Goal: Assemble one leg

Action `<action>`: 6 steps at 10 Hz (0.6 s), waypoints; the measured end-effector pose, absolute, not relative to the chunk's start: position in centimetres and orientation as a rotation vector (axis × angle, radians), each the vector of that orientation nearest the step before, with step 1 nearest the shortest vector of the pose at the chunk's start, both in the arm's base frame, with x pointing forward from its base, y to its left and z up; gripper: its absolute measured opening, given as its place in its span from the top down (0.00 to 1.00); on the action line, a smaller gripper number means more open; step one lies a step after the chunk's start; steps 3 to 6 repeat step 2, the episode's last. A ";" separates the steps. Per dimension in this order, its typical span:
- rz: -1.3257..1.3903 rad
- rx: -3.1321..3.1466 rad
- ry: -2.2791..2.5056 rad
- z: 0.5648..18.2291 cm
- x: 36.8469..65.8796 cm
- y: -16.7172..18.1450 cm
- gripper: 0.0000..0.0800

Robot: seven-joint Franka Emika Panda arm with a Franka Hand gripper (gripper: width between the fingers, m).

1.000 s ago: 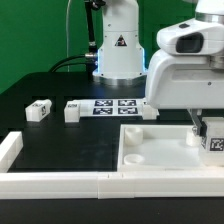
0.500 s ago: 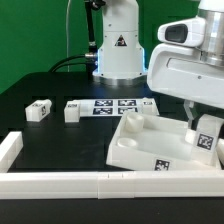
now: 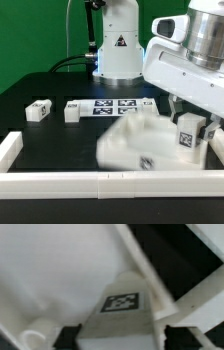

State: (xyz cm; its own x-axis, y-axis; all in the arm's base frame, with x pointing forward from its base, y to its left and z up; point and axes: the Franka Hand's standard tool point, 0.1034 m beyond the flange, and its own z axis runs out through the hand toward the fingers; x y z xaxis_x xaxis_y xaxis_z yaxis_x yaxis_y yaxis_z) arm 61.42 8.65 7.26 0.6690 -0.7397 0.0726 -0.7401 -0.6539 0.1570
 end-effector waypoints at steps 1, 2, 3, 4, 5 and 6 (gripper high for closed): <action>0.003 2.709 -1.212 7.3 61.4 8.7 0.38; 0.003 2.709 -1.212 7.3 61.4 8.6 0.24; 0.003 2.709 -1.212 7.3 61.4 8.6 0.24; 0.003 2.709 -1.212 7.3 61.4 8.6 0.24; 0.003 2.709 -1.212 7.3 61.4 8.6 0.24; 0.003 2.709 -1.212 7.3 61.4 8.6 0.24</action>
Offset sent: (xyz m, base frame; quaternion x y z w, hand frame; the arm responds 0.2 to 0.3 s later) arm 0.0000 0.0000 0.0000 0.0000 0.0000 0.0000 1.0000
